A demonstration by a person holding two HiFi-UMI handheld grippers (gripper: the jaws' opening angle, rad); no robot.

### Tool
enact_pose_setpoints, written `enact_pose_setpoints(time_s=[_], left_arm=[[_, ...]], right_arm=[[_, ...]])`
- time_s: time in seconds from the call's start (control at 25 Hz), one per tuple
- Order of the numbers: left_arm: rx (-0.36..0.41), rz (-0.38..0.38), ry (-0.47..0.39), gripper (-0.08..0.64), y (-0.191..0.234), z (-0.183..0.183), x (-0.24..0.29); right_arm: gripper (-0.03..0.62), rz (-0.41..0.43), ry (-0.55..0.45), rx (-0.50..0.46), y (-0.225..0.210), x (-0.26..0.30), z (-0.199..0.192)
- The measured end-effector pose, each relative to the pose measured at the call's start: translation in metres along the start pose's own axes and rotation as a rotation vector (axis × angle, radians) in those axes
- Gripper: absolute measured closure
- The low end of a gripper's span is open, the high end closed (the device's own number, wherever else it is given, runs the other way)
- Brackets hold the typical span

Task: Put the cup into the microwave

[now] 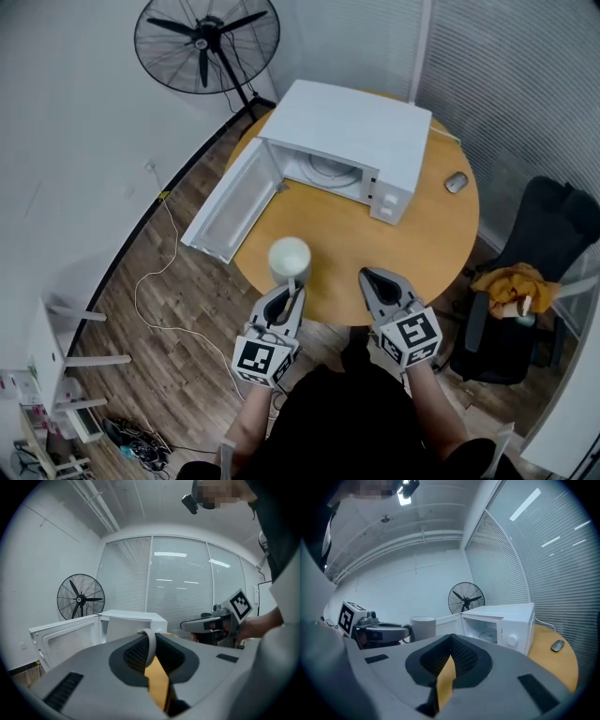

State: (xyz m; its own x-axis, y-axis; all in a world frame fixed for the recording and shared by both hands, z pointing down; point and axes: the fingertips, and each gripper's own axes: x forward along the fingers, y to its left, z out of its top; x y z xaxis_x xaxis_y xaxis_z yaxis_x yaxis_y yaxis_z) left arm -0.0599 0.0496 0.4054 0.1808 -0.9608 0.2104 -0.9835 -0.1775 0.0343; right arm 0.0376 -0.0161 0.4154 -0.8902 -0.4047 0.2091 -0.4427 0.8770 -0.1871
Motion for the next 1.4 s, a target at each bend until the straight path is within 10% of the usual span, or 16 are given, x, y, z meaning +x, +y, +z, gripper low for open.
enact_pose_setpoints(time_s=[0.64, 1.4], left_arm=[[-0.020, -0.016, 0.032, 0.529, 0.007, -0.006, 0.045], [0.030, -0.278, 0.000, 0.529, 0.070, 0.004, 0.139]], right_arm=[[0.583, 0.018, 0.041, 0.050, -0.031, 0.018, -0.013], [0.583, -0.199, 0.039, 0.063, -0.049, 0.080, 0.016]])
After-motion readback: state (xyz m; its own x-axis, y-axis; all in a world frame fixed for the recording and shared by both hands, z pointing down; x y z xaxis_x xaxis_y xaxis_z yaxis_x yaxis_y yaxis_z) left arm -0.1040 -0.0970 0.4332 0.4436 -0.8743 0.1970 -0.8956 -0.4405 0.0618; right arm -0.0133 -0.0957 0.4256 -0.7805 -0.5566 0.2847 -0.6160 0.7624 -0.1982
